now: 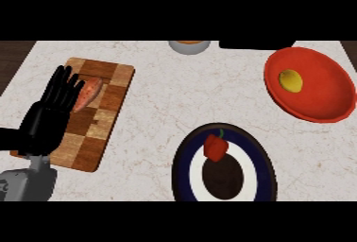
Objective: Pick the lemon from the plate and place it in the bowl
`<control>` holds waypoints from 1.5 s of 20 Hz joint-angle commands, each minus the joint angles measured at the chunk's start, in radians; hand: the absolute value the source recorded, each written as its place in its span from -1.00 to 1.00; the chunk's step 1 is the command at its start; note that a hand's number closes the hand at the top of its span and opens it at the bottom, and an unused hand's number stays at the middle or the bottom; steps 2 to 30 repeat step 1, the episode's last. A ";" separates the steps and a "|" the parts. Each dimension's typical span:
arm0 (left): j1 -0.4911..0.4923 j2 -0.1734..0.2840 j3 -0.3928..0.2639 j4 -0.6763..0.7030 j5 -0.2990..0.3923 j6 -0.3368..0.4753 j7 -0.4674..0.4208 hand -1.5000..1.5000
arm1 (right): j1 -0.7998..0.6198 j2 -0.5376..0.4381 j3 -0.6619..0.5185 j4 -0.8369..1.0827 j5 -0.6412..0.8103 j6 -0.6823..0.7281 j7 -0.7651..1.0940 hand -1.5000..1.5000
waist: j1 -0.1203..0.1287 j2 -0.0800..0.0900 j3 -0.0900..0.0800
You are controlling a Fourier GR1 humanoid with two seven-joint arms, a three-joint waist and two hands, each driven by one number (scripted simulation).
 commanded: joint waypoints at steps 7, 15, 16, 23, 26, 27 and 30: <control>0.003 0.008 0.008 0.025 0.009 -0.021 -0.004 0.00 | 0.047 -0.033 0.005 -0.001 0.007 0.059 -0.029 -1.00 | 0.003 0.003 0.000; 0.003 0.008 0.008 0.025 0.009 -0.021 -0.004 0.00 | 0.047 -0.033 0.005 -0.001 0.007 0.059 -0.029 -1.00 | 0.003 0.003 0.000; 0.003 0.008 0.008 0.025 0.009 -0.021 -0.004 0.00 | 0.047 -0.033 0.005 -0.001 0.007 0.059 -0.029 -1.00 | 0.003 0.003 0.000; 0.003 0.008 0.008 0.025 0.009 -0.021 -0.004 0.00 | 0.047 -0.033 0.005 -0.001 0.007 0.059 -0.029 -1.00 | 0.003 0.003 0.000; 0.003 0.008 0.008 0.025 0.009 -0.021 -0.004 0.00 | 0.047 -0.033 0.005 -0.001 0.007 0.059 -0.029 -1.00 | 0.003 0.003 0.000; 0.003 0.008 0.008 0.025 0.009 -0.021 -0.004 0.00 | 0.047 -0.033 0.005 -0.001 0.007 0.059 -0.029 -1.00 | 0.003 0.003 0.000; 0.003 0.008 0.008 0.025 0.009 -0.021 -0.004 0.00 | 0.047 -0.033 0.005 -0.001 0.007 0.059 -0.029 -1.00 | 0.003 0.003 0.000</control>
